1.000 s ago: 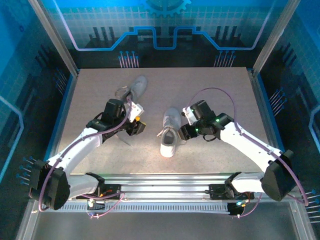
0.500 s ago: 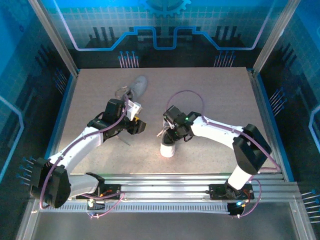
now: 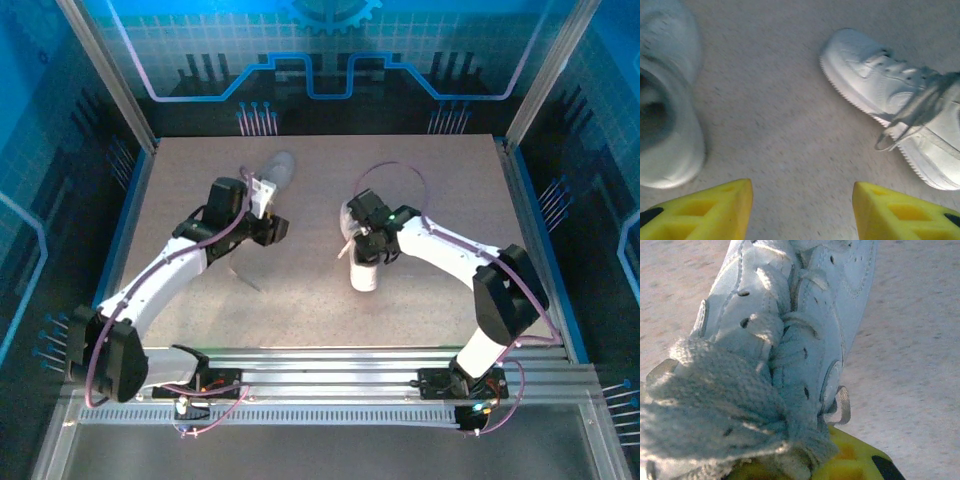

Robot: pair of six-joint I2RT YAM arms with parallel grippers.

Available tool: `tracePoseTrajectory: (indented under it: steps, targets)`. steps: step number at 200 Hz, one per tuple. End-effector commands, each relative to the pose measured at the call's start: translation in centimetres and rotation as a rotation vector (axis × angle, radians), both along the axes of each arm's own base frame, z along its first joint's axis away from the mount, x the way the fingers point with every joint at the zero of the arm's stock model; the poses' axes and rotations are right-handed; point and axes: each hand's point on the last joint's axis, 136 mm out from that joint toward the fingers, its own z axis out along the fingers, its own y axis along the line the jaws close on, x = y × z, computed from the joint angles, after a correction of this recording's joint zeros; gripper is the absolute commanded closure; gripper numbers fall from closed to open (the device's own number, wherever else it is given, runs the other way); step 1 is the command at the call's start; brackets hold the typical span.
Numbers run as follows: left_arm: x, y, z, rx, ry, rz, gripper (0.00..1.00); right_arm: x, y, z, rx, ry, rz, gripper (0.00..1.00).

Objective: Tie the shoes

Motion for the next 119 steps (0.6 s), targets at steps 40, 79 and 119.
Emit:
tracePoseTrajectory:
  steps: [40,79,119]
  targets:
    - [7.1,4.4,-0.5,0.145,0.055,0.193,0.38,7.7,-3.5,3.1,0.046,-0.163,-0.031,1.00]
    - [11.1,7.3,-2.7,0.182,0.159,0.253,0.37,9.5,-4.2,0.9,0.057,-0.114,-0.043,0.93]
    - [12.8,10.6,-6.0,0.179,0.285,0.282,0.37,9.2,-4.3,2.0,0.071,-0.115,-0.035,0.60]
